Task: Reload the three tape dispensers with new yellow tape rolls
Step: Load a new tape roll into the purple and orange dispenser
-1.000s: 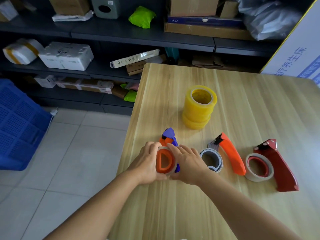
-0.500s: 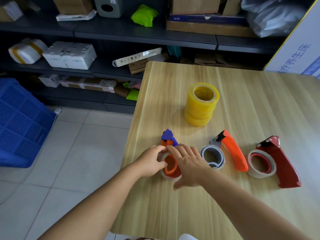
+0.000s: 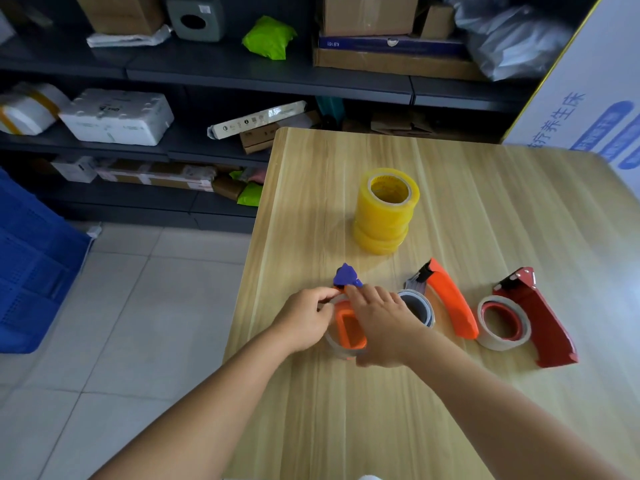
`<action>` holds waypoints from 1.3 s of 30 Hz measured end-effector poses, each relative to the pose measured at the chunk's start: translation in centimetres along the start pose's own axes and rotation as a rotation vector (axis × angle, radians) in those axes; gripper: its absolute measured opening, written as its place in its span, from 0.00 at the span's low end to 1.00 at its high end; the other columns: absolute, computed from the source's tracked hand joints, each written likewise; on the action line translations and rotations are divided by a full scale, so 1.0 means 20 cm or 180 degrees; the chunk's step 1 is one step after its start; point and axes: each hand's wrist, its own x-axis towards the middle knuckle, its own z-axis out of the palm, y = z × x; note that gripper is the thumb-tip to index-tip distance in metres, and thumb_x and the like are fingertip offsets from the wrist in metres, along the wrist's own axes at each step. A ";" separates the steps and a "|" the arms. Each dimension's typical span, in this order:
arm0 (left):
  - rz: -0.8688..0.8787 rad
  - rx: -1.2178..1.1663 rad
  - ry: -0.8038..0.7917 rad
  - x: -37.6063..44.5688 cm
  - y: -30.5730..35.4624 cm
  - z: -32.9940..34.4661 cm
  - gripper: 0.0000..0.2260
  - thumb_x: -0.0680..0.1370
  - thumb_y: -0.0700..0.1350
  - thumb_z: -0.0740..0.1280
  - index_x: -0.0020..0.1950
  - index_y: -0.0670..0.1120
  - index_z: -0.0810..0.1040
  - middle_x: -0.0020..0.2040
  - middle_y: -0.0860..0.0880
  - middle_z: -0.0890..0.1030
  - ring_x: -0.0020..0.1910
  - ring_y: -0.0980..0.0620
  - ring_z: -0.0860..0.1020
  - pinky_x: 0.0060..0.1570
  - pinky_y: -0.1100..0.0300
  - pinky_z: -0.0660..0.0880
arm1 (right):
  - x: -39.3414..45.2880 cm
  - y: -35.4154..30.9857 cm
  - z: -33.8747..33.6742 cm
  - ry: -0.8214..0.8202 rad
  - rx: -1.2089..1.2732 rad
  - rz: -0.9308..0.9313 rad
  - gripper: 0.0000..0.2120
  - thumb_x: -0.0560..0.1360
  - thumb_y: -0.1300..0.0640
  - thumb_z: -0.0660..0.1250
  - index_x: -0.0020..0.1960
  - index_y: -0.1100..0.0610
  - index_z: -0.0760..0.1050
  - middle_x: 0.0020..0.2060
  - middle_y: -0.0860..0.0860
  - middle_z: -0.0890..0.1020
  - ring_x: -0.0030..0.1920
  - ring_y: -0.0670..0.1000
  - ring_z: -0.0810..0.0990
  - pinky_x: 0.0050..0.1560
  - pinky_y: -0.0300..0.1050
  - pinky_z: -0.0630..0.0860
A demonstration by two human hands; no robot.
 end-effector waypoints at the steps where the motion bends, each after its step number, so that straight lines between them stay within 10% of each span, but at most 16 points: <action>1: 0.0022 -0.0010 0.0173 0.00 0.00 -0.03 0.14 0.81 0.42 0.60 0.65 0.50 0.77 0.58 0.54 0.81 0.58 0.55 0.77 0.58 0.62 0.73 | 0.00 -0.01 -0.02 0.0088 0.0217 -0.0036 0.53 0.64 0.46 0.76 0.77 0.54 0.44 0.69 0.52 0.61 0.68 0.56 0.63 0.69 0.48 0.62; 6: 0.0141 0.0057 0.0913 0.04 0.00 -0.16 0.15 0.81 0.41 0.60 0.67 0.48 0.75 0.63 0.51 0.77 0.62 0.53 0.75 0.60 0.63 0.70 | 0.12 -0.05 -0.14 0.0506 0.1062 -0.0132 0.50 0.65 0.49 0.75 0.76 0.53 0.48 0.71 0.50 0.62 0.69 0.53 0.63 0.65 0.46 0.67; 15: -0.0395 0.0436 0.0002 0.24 -0.07 -0.39 0.48 0.68 0.50 0.77 0.79 0.49 0.50 0.78 0.51 0.57 0.73 0.50 0.65 0.71 0.53 0.65 | 0.51 -0.05 -0.24 0.0378 0.1226 -0.0124 0.51 0.65 0.50 0.77 0.77 0.54 0.48 0.73 0.51 0.58 0.71 0.55 0.64 0.69 0.47 0.67; 31: -0.0632 0.1522 0.0161 0.58 -0.09 -0.33 0.43 0.74 0.52 0.71 0.79 0.47 0.47 0.79 0.50 0.52 0.75 0.48 0.60 0.71 0.53 0.64 | 0.84 0.06 -0.19 0.0008 0.1055 -0.0017 0.37 0.76 0.53 0.66 0.78 0.52 0.48 0.77 0.48 0.53 0.73 0.56 0.61 0.67 0.51 0.67; 39: -0.0046 0.1401 0.0225 0.70 0.11 -0.32 0.38 0.72 0.56 0.66 0.77 0.58 0.49 0.78 0.54 0.56 0.75 0.50 0.61 0.70 0.50 0.65 | 0.70 0.17 -0.38 0.1180 0.0928 0.0030 0.30 0.78 0.54 0.61 0.77 0.54 0.54 0.77 0.49 0.54 0.75 0.52 0.56 0.72 0.46 0.56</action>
